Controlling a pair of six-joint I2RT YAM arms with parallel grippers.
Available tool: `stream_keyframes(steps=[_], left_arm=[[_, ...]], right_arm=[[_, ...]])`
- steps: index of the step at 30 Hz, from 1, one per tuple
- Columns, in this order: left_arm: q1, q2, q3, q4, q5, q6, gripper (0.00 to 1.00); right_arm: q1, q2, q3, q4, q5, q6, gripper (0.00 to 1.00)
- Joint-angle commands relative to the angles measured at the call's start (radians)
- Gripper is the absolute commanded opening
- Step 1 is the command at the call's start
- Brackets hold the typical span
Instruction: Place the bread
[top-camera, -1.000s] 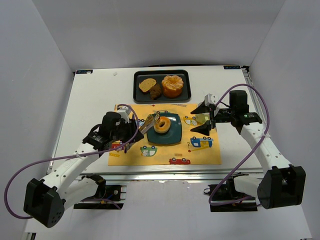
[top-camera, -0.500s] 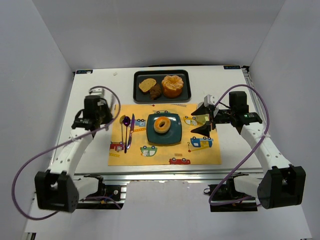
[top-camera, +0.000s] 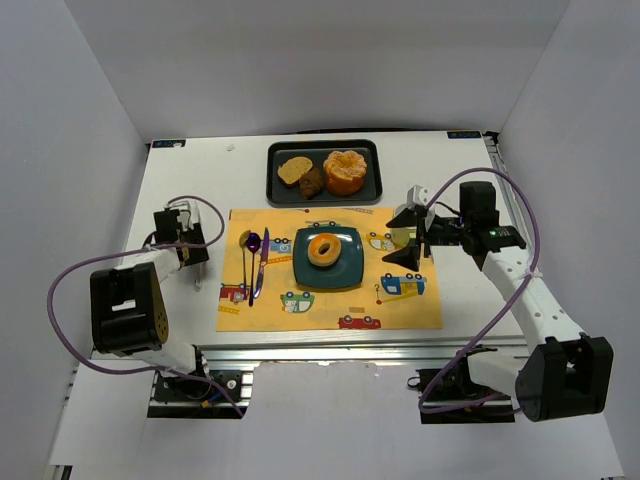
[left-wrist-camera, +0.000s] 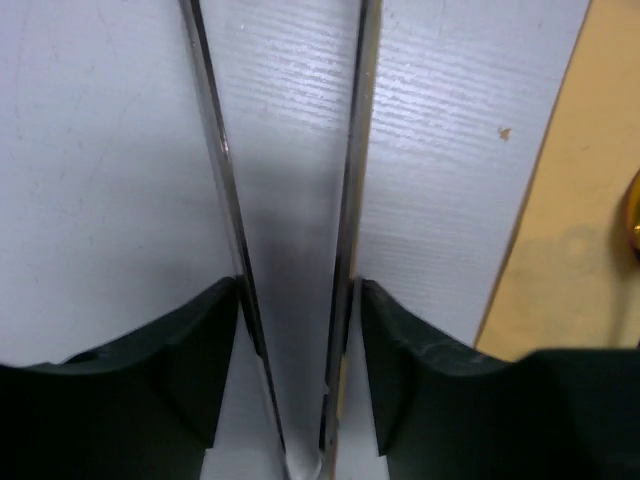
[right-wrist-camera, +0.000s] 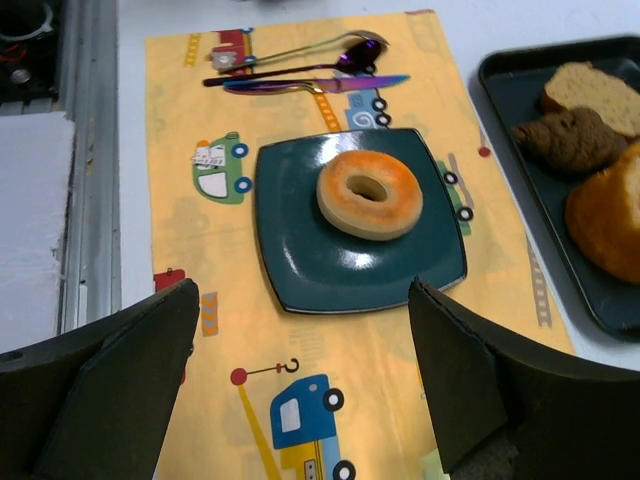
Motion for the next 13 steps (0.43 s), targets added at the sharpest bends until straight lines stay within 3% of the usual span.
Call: stream_keyframes(steps=[1,3,6,7,9,13], left_arm=[[0.006,-0.038,-0.023,0.048,0.011,-0.018,0.65],[0.008,-0.089,-0.035,0.045,-0.028,-0.026,0.69],[0.01,-0.149,-0.038,0.011,-0.041,-0.046,0.85],[0.01,-0.196,-0.032,-0.018,-0.042,-0.061,0.97],[0.011,-0.253,-0.021,-0.061,-0.05,-0.081,0.98],[0.01,-0.443,-0.032,-0.124,-0.032,-0.167,0.98]], right_arm=[[0.014,-0.026,-0.008,0.077,0.101,0.153,0.89],[0.044,-0.02,-0.019,0.17,0.281,0.276,0.89],[0.077,0.023,0.021,0.142,0.488,0.372,0.89],[0.08,0.032,0.047,0.135,0.526,0.432,0.89],[0.08,0.046,0.065,0.126,0.574,0.467,0.9],[0.081,0.063,0.088,0.128,0.508,0.513,0.89]])
